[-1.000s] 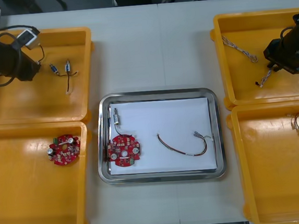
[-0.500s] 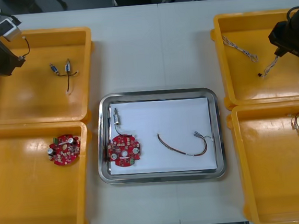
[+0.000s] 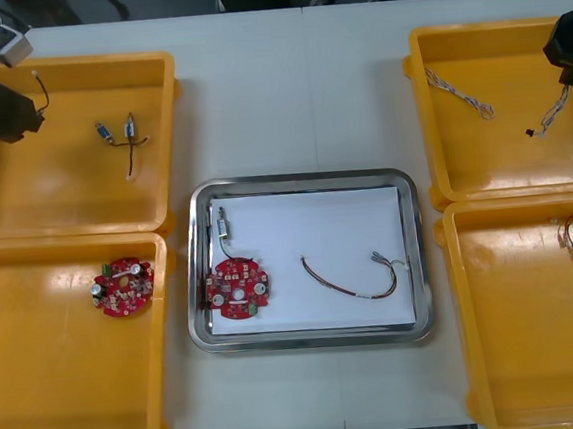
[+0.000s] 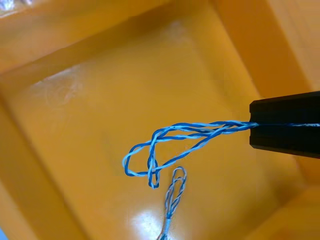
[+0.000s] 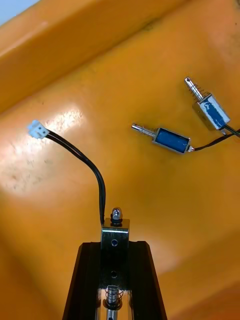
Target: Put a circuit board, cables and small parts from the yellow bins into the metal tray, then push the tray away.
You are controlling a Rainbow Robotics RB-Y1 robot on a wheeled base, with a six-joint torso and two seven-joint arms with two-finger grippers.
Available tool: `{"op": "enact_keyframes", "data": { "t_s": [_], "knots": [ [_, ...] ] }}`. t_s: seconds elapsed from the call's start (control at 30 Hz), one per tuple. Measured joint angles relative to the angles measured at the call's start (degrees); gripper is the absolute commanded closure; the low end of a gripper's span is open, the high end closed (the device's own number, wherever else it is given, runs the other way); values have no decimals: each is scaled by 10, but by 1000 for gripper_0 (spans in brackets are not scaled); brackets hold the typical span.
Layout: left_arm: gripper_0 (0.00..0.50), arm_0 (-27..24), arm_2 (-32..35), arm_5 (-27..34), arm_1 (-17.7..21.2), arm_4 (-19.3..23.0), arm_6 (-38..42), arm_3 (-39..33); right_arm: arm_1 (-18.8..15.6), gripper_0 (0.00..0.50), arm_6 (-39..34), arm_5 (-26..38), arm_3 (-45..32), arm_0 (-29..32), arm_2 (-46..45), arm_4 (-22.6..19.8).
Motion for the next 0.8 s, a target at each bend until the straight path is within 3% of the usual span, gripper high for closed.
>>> {"op": "enact_keyframes", "data": {
  "t_s": [0.13, 0.4, 0.7, 0.8],
  "knots": [
    [500, 36, 49, 38, 0, -38, 22, -63, -2, 500, 0, 37, -67, 28, 16, -13],
    [500, 87, 110, 130, 1, -102, 37, -194, -39, 500, 45, 58, -165, 59, 78, -115],
    [500, 102, 126, 225, 1, -138, 309, -309, -61, 500, 177, 60, -235, 60, 94, -238],
    [500, 103, 126, 240, -3, -149, 335, -340, -64, 500, 217, 60, -258, 60, 105, -259]
  ]
}}
